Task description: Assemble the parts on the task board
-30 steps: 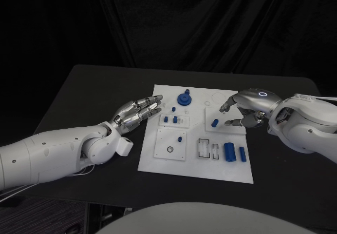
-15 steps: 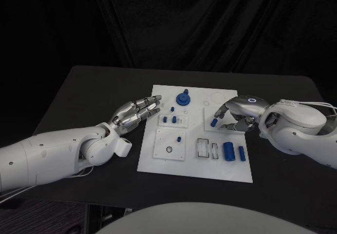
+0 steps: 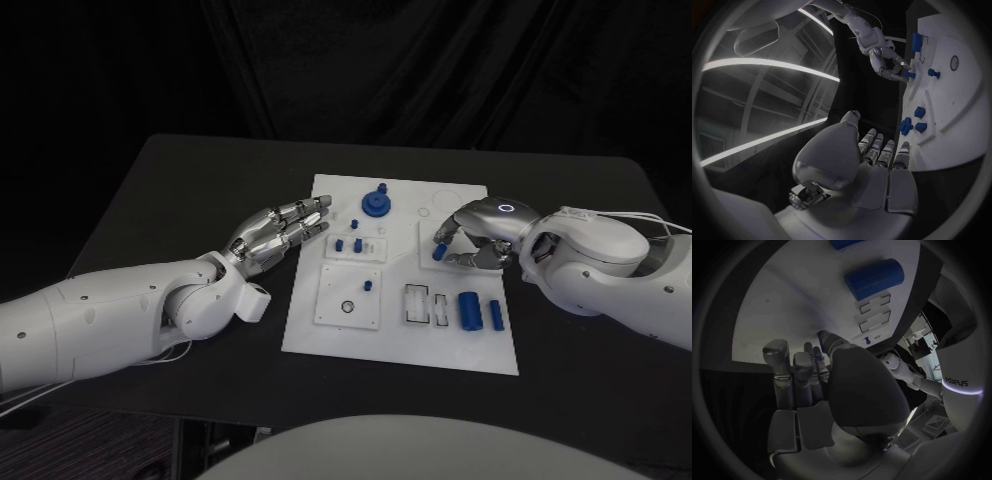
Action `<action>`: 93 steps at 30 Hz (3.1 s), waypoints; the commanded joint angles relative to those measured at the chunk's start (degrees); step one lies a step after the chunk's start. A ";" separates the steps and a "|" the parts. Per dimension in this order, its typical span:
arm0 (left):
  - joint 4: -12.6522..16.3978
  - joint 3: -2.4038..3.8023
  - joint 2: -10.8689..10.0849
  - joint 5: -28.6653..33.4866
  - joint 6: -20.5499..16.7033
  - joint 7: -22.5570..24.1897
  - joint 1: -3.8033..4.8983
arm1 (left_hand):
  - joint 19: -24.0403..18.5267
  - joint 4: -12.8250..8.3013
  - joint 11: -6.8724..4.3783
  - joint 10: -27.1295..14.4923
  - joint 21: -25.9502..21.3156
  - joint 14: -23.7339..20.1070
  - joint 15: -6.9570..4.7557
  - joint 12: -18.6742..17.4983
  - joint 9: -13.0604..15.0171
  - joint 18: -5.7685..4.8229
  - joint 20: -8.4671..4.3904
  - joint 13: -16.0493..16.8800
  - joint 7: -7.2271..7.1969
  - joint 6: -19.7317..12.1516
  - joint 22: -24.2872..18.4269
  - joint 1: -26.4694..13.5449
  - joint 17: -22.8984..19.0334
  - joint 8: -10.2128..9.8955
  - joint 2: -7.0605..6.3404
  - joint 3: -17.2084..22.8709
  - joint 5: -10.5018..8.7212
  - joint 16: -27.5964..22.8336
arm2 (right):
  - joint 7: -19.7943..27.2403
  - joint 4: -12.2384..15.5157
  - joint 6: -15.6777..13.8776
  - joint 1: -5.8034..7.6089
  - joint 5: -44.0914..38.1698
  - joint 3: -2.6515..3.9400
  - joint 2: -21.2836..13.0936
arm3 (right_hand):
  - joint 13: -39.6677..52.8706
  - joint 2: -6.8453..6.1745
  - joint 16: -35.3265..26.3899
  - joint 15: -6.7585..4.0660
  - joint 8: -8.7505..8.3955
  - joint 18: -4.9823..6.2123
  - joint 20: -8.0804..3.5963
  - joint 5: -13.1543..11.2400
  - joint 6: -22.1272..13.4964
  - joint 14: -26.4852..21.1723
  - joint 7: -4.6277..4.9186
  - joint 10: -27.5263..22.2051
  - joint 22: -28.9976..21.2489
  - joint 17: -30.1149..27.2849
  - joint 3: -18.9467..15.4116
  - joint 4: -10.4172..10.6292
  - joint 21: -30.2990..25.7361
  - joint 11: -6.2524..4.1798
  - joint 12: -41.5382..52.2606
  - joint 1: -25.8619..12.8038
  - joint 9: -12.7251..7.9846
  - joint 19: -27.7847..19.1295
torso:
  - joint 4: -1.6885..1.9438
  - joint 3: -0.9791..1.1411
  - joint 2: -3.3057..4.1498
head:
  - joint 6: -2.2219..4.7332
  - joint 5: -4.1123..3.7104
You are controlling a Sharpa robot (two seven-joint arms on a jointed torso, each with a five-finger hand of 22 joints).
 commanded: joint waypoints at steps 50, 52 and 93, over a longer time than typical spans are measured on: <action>-0.18 0.03 0.42 0.03 1.47 2.59 -0.30 | 0.05 -1.29 0.43 -0.28 -0.18 0.05 0.01 0.44 0.24 0.96 0.25 0.07 1.07 1.77 -0.10 0.53 0.07 0.63 0.08 1.60 0.75 0.56 | 2.07 0.39 -5.84 -0.48 -0.66 0.13 1.23 | 0.80 1.54 -0.31 -2.36 5.18 -0.54 -2.11 -1.15 10.88 1.77 -1.84 14.15 6.35 -0.61 3.09 -4.01 3.24 -2.89 -0.47 2.47 3.92 1.71 | -0.16 0.11 0.00 | 0.01 0.71; -0.17 0.03 0.39 0.03 1.43 2.58 -0.30 | 0.05 -1.29 0.43 -0.28 -0.18 0.05 0.01 0.44 0.24 0.96 0.25 0.07 1.07 1.77 -0.10 0.53 0.07 0.63 0.08 1.60 0.75 0.56 | 1.97 1.33 -6.03 0.10 -0.66 0.14 0.75 | 0.85 1.54 -0.28 -2.40 5.26 -0.58 -2.15 -1.32 11.02 1.89 -1.90 14.24 6.41 -0.51 3.02 -4.00 3.46 -2.95 -0.53 2.39 4.05 1.82 | -0.15 0.10 -0.01 | 0.01 0.72; -0.30 0.04 1.08 0.03 -1.64 5.20 -0.32 | 0.05 -1.42 0.99 0.05 -0.18 -0.34 -1.18 1.42 0.23 1.15 -0.09 0.16 1.18 1.94 -0.10 -0.19 0.03 0.74 -0.27 2.34 0.70 0.64 | 4.25 8.46 -4.26 0.01 -4.83 0.15 10.61 | 1.30 1.45 0.93 -2.99 5.04 -1.22 -2.80 -1.96 11.15 4.35 -2.28 15.63 7.20 2.10 2.72 -4.30 6.89 -3.44 -1.87 2.31 5.20 3.76 | 0.29 -0.04 -0.04 | 0.01 10.30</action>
